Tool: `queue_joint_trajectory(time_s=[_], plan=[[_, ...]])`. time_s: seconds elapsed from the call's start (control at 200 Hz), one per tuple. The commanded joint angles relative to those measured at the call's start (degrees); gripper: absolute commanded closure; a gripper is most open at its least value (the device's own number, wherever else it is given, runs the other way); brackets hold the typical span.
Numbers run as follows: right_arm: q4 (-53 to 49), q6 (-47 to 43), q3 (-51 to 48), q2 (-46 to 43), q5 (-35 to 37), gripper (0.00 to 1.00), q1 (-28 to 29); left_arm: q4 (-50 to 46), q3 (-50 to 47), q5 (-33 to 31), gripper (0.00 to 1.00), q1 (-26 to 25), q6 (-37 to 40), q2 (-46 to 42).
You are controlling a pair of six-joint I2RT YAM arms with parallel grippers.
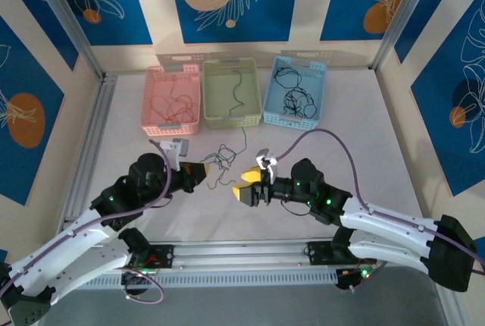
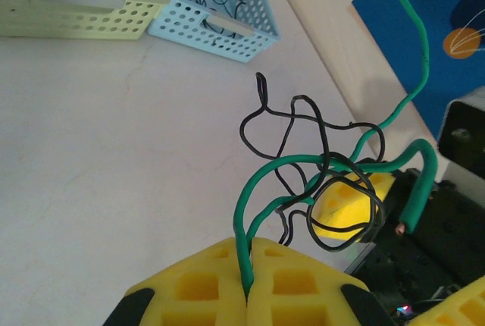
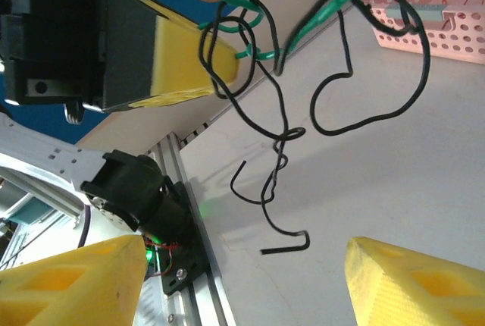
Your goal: Untangle the cables
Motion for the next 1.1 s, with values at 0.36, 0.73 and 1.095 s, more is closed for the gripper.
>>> queue_joint_trajectory(time_s=[0.36,0.73,1.095], plan=[[6.11,1.33,2.12,6.96,2.44,0.49,0.15,3.04,1.94,2.23,1.00,0.32,-2.63,-0.44],[7.18,1.94,1.62,7.51,1.45,0.95,0.05,1.34,2.50,1.34,1.00,0.38,-1.69,-0.81],[-10.25,4.09,-7.69,-10.36,3.95,1.00,-25.27,-25.34,15.12,-18.35,1.00,0.35,9.92,-4.99]])
